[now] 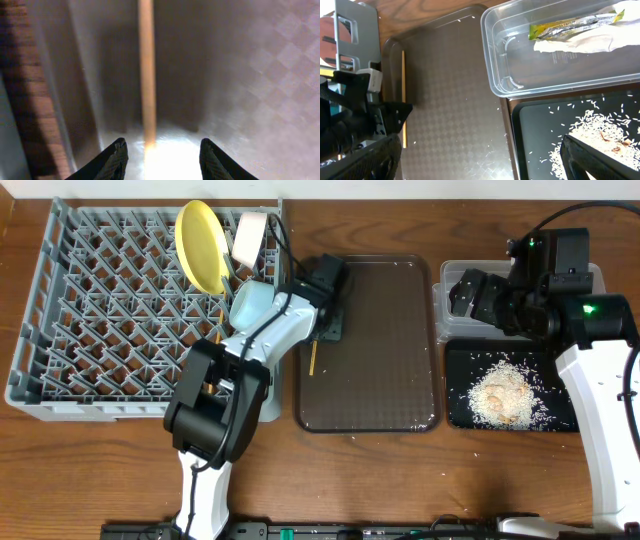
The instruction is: Sort waste into correct bins and load items into the dishwasher
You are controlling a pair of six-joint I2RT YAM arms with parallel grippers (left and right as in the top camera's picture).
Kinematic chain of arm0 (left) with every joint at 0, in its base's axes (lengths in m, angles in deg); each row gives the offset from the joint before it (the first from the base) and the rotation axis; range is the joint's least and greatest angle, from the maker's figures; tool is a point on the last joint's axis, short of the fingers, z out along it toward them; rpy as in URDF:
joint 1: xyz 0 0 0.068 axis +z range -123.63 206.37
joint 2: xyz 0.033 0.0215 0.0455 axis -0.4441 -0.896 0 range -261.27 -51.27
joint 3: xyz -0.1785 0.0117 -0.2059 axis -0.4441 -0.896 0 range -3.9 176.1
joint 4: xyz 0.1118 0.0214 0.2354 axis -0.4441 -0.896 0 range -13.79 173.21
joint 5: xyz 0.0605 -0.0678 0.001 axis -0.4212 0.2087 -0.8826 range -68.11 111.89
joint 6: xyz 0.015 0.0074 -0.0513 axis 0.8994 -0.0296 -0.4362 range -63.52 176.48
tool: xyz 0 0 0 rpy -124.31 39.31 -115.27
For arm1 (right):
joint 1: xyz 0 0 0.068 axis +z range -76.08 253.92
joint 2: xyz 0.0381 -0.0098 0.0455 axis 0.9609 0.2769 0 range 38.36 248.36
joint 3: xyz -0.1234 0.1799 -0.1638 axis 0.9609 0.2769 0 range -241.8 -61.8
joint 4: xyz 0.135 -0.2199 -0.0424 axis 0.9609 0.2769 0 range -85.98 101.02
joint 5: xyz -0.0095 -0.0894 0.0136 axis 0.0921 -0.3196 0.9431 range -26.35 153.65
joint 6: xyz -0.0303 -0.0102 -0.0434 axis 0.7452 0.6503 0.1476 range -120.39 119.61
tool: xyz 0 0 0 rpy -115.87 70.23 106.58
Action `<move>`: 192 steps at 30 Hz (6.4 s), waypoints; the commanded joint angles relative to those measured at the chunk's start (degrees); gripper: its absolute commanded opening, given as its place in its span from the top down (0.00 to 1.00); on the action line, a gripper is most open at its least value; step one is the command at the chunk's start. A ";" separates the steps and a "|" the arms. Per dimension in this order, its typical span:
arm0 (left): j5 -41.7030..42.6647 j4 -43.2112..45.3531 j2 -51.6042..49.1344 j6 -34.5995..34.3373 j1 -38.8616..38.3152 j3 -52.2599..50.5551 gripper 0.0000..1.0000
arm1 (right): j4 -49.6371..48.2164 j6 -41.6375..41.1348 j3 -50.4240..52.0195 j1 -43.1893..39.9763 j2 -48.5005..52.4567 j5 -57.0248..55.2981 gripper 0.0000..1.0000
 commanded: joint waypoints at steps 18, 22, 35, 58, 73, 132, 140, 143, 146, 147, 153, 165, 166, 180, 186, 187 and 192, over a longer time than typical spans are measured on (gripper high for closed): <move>6.40 -4.59 -2.86 -2.38 0.90 -0.72 0.67 | -0.02 0.35 -0.17 0.13 0.07 -0.15 0.01; 6.43 -4.48 -3.34 -2.73 0.96 -0.66 0.73 | -0.02 0.35 -0.17 0.13 0.07 -0.15 0.01; 7.10 -8.28 -1.31 -2.86 0.92 2.93 0.92 | 0.00 0.35 -0.17 0.13 0.07 -0.17 0.01; -12.94 -28.55 27.08 18.82 17.42 3.61 0.92 | 0.00 0.35 -0.17 0.17 0.07 -0.17 0.01; -12.31 -24.26 16.94 20.70 23.52 -0.24 0.60 | 0.00 0.35 -0.17 0.17 0.07 -0.17 0.01; 2.16 -5.38 88.67 1.66 23.52 -42.29 0.11 | 0.22 0.35 -0.17 0.17 0.07 -0.15 0.01; 0.57 -0.63 93.85 9.20 26.29 -46.42 0.11 | 0.22 0.35 -0.17 0.17 0.07 -0.15 0.01; 0.57 1.44 99.12 10.73 28.33 -50.51 0.11 | 0.22 0.35 -0.17 0.17 0.07 -0.15 0.01; 0.55 4.20 104.98 11.19 29.70 -55.04 0.11 | 0.22 0.35 -0.17 0.17 0.07 -0.15 0.01; 0.55 5.35 106.77 11.19 30.08 -56.57 0.11 | 0.22 0.35 -0.17 0.17 0.07 -0.15 0.01; 0.61 17.29 115.01 11.15 31.54 -66.95 0.11 | 0.22 0.35 -0.17 0.17 0.07 -0.17 0.01; 0.98 32.20 121.02 11.13 32.17 -81.50 0.11 | 0.22 0.35 -0.17 0.17 0.07 -0.15 0.01; 1.01 32.46 121.02 11.13 32.35 -81.99 0.11 | 0.22 0.35 -0.17 0.17 0.07 -0.15 0.01; 0.94 30.75 121.04 11.19 32.81 -86.44 0.11 | 0.22 0.35 -0.17 0.17 0.07 -0.15 0.01; 1.01 29.73 121.02 11.10 32.85 -86.42 0.11 | 0.22 0.35 -0.17 0.17 0.07 -0.15 0.01; 0.98 29.75 121.02 11.13 32.85 -86.42 0.11 | 0.22 0.35 -0.17 0.17 0.07 -0.15 0.01; 0.98 29.75 120.80 11.13 32.85 -86.42 0.11 | 0.22 0.35 -0.17 0.17 0.07 -0.15 0.01</move>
